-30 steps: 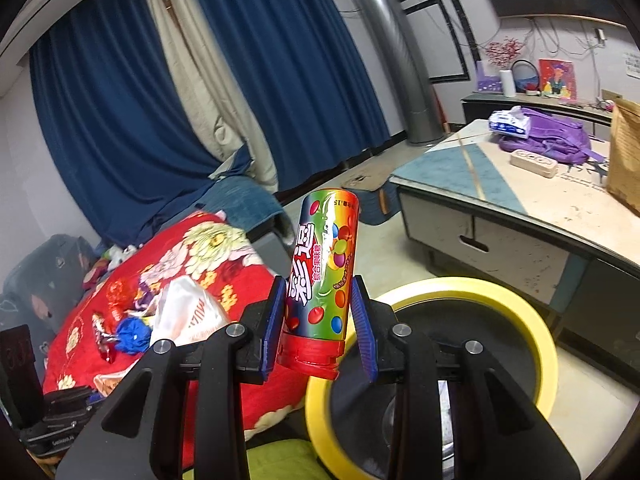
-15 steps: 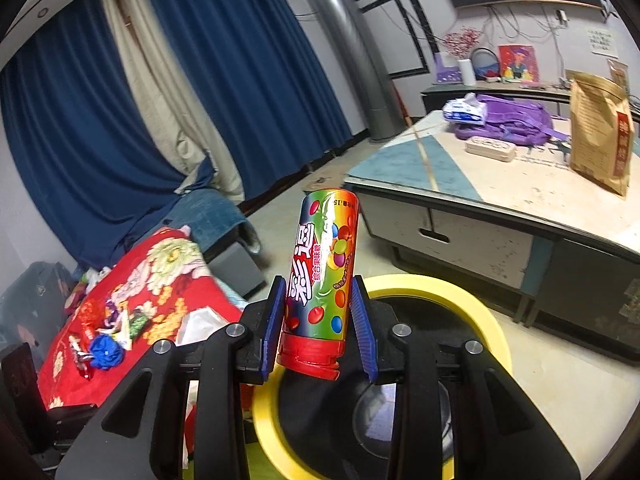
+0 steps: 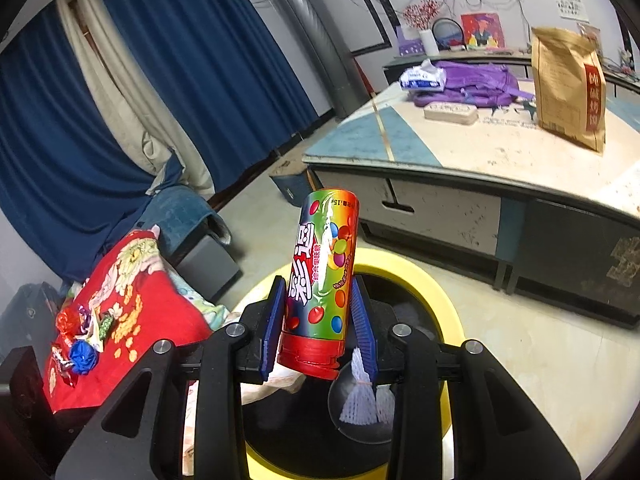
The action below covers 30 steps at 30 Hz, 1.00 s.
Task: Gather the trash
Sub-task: 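Open both grippers to drop the bag and candy tube into the bin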
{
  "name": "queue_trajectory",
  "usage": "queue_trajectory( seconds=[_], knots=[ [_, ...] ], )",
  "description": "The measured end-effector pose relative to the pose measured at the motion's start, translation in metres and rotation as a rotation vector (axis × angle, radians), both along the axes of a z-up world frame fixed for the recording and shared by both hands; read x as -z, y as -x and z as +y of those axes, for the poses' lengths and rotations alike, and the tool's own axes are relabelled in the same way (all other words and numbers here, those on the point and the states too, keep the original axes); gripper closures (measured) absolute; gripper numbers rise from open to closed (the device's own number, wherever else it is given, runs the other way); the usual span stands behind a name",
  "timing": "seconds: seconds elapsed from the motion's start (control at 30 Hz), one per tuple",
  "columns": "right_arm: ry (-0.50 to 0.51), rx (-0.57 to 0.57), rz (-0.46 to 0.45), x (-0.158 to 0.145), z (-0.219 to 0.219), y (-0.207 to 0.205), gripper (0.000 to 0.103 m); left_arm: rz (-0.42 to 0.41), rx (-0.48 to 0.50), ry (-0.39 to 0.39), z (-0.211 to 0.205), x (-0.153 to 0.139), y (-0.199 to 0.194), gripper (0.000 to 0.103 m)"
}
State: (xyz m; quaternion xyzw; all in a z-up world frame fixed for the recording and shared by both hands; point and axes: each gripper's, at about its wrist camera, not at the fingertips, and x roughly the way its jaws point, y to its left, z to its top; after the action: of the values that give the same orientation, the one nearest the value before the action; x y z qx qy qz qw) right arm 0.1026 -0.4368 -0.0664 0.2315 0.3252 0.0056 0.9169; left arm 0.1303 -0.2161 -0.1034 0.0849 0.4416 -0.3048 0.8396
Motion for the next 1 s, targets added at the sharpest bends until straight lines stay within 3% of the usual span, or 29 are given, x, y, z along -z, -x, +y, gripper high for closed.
queue_trajectory(
  seconds=[0.3, 0.5, 0.57, 0.63, 0.7, 0.73, 0.87, 0.93, 1.0],
  knots=[
    [-0.041, -0.005, 0.064, 0.022, -0.003, -0.006, 0.071, 0.024, 0.036, -0.032, -0.016, 0.014, -0.004, 0.09],
    [-0.06, -0.029, 0.098, 0.032, 0.0, -0.012, 0.071, 0.038, 0.018, -0.01, -0.013, 0.013, -0.007, 0.084],
    [-0.066, -0.033, 0.109, 0.034, 0.002, -0.013, 0.07, 0.026, 0.004, -0.004, -0.011, 0.01, -0.007, 0.072],
    [-0.072, -0.024, 0.109, 0.033, 0.001, -0.013, 0.066, 0.003, -0.011, -0.005, -0.008, 0.006, -0.005, 0.05],
    [-0.077, -0.013, 0.107, 0.033, -0.001, -0.012, 0.057, -0.008, -0.026, 0.017, -0.004, 0.001, -0.005, 0.047],
    [-0.076, -0.006, 0.105, 0.032, -0.002, -0.012, 0.055, -0.012, -0.035, 0.021, -0.002, -0.001, -0.005, 0.041],
    [-0.063, 0.004, 0.093, 0.027, -0.003, -0.01, 0.054, -0.033, -0.08, 0.055, 0.01, -0.009, -0.004, 0.03],
    [-0.054, -0.002, 0.083, 0.024, -0.001, -0.009, 0.053, -0.043, -0.106, 0.066, 0.016, -0.013, -0.004, 0.017],
    [-0.041, -0.005, 0.073, 0.02, 0.002, -0.008, 0.05, -0.055, -0.127, 0.08, 0.023, -0.018, -0.005, 0.011]
  ],
)
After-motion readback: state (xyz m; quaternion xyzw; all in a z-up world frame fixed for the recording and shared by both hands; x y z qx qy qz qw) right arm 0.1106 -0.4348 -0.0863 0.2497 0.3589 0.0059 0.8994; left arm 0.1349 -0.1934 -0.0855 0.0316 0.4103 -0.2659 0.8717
